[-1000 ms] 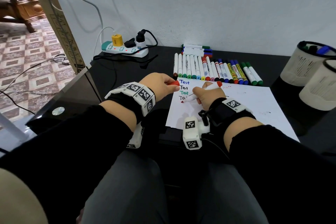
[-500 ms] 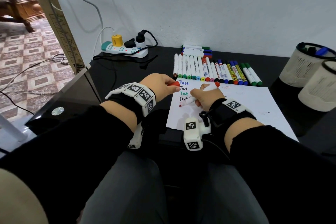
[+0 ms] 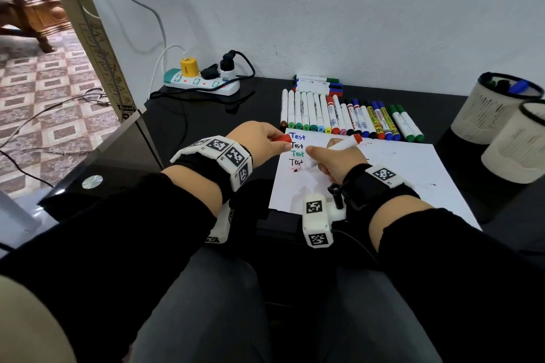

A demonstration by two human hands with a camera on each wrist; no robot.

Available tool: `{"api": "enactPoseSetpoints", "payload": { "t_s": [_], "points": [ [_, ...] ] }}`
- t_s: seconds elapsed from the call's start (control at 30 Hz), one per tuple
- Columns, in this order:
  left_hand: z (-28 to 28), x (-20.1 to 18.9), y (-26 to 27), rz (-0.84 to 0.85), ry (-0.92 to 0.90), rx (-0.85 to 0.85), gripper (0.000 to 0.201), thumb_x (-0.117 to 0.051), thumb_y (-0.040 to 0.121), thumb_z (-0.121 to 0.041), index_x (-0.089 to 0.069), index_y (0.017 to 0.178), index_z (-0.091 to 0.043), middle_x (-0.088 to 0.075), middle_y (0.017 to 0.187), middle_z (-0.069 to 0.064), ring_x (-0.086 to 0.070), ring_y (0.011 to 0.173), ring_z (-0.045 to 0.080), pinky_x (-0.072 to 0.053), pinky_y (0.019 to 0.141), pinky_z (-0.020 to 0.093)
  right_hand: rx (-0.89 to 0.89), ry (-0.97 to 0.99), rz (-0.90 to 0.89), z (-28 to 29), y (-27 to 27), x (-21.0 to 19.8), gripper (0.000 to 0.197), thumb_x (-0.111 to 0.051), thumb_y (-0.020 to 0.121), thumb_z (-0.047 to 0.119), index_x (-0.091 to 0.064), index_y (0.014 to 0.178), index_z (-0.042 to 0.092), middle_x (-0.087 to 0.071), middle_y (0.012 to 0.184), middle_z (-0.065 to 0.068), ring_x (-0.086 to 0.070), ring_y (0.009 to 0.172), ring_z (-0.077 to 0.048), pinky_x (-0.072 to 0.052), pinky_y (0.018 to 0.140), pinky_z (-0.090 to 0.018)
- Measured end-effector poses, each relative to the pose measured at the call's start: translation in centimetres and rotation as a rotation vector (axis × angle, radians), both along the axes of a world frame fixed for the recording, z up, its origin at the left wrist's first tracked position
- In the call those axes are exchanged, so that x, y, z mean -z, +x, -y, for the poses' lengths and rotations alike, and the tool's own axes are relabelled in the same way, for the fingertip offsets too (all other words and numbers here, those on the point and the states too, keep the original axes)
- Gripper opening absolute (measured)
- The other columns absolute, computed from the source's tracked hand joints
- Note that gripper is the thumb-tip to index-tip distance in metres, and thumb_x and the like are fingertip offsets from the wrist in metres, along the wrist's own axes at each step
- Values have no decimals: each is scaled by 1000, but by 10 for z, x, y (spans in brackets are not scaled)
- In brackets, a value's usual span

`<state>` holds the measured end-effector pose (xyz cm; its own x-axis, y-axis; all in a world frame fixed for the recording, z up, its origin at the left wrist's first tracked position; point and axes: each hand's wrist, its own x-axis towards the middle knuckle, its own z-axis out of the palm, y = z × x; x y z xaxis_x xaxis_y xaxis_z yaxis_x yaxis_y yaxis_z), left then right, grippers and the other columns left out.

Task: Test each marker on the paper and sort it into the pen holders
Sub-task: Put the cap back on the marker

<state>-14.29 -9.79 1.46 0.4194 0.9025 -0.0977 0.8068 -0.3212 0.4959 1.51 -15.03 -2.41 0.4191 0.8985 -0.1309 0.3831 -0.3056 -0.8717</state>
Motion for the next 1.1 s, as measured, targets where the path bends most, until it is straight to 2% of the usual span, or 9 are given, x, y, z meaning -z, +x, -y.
{"api": "enactPoseSetpoints", "payload": {
  "t_s": [0.1,0.2,0.27,0.33,0.43,0.5,0.63,0.93,1.1],
  "points": [
    [0,0,0,5,6,6,38,-54,90,-44,-60,121,-24,-64,107,-3,-55,89,10,-37,74,22,-33,20,69,-1,-2,2,34,-62,88,35,-43,66,17,-50,60,-2,-45,54,-15,-36,55,-26],
    [0,0,-1,6,5,5,37,-54,90,-44,-60,120,-24,-64,107,-3,-56,90,10,-38,75,23,-9,45,59,-3,-1,2,33,-62,88,28,-41,66,16,-50,66,-3,-45,58,-15,-38,58,-27],
    [0,0,-1,10,4,4,37,-54,90,-44,-61,120,-24,-64,107,-3,-56,91,10,-38,75,23,-1,27,65,-4,-1,2,32,-61,88,30,-41,68,17,-52,69,-4,-47,62,-16,-40,62,-28],
    [0,0,-1,12,5,6,36,-54,90,-44,-61,119,-24,-65,107,-4,-57,92,11,-38,75,23,-12,4,64,-3,-2,1,31,-61,88,33,-42,69,17,-52,66,-3,-47,60,-17,-39,60,-28],
    [0,0,0,12,-1,4,37,-54,90,-44,-61,120,-23,-65,106,-3,-58,93,12,-39,75,23,-15,16,26,-3,-2,2,31,-61,86,25,-40,65,16,-49,63,-4,-44,56,-17,-38,60,-30],
    [1,0,0,12,-3,-1,37,-55,90,-44,-60,120,-24,-65,107,-3,-57,93,12,-39,76,23,7,25,13,-3,-1,2,32,-61,85,22,-38,64,16,-48,67,-8,-43,58,-19,-38,63,-31],
    [1,0,0,23,-7,-1,37,-55,89,-44,-61,120,-24,-65,106,-4,-58,93,12,-40,75,23,27,21,7,-2,-3,1,32,-61,86,27,-39,66,16,-50,76,-13,-45,66,-24,-39,68,-35],
    [0,2,0,25,-4,0,36,-55,89,-44,-62,118,-24,-65,106,-4,-59,94,12,-40,76,23,59,27,-64,-2,-4,1,34,-61,82,16,-34,60,17,-37,59,-6,-33,52,-20,-31,63,-34],
    [-1,2,-2,23,-6,1,37,-55,89,-45,-61,119,-25,-64,109,-4,-58,98,12,-40,77,23,112,32,-59,-3,-2,2,33,-59,80,16,-32,62,18,-37,62,-7,-36,57,-24,-31,63,-35]
  ]
}}
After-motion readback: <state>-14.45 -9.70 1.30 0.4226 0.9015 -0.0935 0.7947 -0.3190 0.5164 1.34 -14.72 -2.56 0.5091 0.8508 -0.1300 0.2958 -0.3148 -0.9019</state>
